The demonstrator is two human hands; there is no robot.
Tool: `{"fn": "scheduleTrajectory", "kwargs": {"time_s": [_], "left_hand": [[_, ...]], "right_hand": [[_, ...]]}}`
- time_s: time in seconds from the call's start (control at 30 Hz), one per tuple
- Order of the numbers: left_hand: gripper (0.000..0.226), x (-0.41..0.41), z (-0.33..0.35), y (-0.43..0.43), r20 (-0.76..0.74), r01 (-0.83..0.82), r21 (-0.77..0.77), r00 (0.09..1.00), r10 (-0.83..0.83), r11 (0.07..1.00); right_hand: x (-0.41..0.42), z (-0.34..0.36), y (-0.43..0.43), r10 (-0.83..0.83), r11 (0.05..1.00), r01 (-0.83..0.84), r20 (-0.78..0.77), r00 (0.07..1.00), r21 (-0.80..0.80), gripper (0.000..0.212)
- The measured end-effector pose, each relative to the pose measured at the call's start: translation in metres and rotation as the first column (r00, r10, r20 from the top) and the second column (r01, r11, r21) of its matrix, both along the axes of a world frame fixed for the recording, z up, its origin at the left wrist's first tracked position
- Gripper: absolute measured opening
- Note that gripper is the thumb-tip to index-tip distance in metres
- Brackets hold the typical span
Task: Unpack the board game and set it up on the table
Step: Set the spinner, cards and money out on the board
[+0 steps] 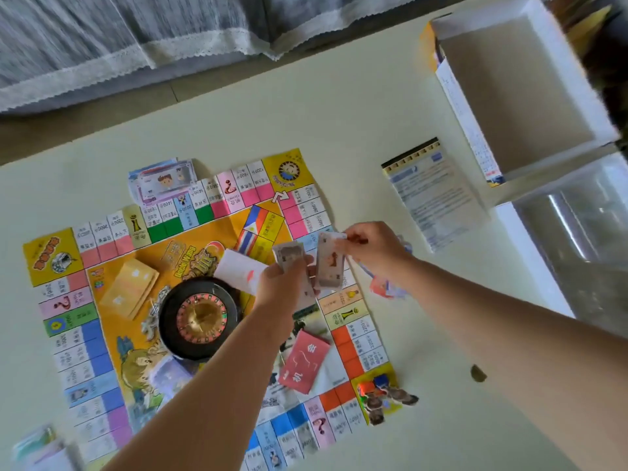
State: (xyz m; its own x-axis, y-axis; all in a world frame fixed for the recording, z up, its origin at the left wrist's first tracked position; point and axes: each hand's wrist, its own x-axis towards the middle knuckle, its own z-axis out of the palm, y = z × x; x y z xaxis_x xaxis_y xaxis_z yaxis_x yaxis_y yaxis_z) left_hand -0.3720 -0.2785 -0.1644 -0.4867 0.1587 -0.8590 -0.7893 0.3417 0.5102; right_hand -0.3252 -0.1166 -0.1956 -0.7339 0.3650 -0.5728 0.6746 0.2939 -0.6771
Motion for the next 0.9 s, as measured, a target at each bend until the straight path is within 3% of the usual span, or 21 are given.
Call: {"fn": "scheduleTrajectory", "kwargs": {"time_s": [0.23,0.4,0.5,0.6,0.7,0.9], "left_hand": [[0.020,0.040,0.003,0.034,0.039,0.102,0.118,0.993,-0.107,0.988],[0.019,0.061,0.002,0.040,0.088,0.251,0.132,0.961,-0.263,0.959],[0.020,0.071,0.001,0.031,0.016,0.426,0.118,0.902,-0.431,0.897],[0.021,0.080,0.002,0.025,-0.073,0.542,0.052,0.840,-0.538,0.839],[0.023,0.089,0.007,0.012,-0.106,0.579,-0.027,0.809,-0.579,0.815],[0.022,0.091,0.005,-0.041,-0.183,0.496,-0.166,0.834,-0.521,0.852]], "right_hand": [[0.060,-0.018,0.060,-0.042,0.978,0.020,0.101,0.994,0.210,0.021],[0.079,-0.018,0.050,-0.186,0.922,0.194,-0.055,0.981,0.335,0.037],[0.078,0.002,0.019,-0.209,0.960,0.239,-0.192,0.959,0.144,0.032],[0.077,0.023,-0.017,-0.047,0.998,0.040,-0.192,0.980,-0.037,0.024],[0.082,0.026,-0.048,0.051,0.998,-0.056,-0.193,0.980,-0.019,0.010],[0.088,0.025,-0.088,0.037,0.997,-0.046,-0.138,0.990,-0.058,0.025]]}}
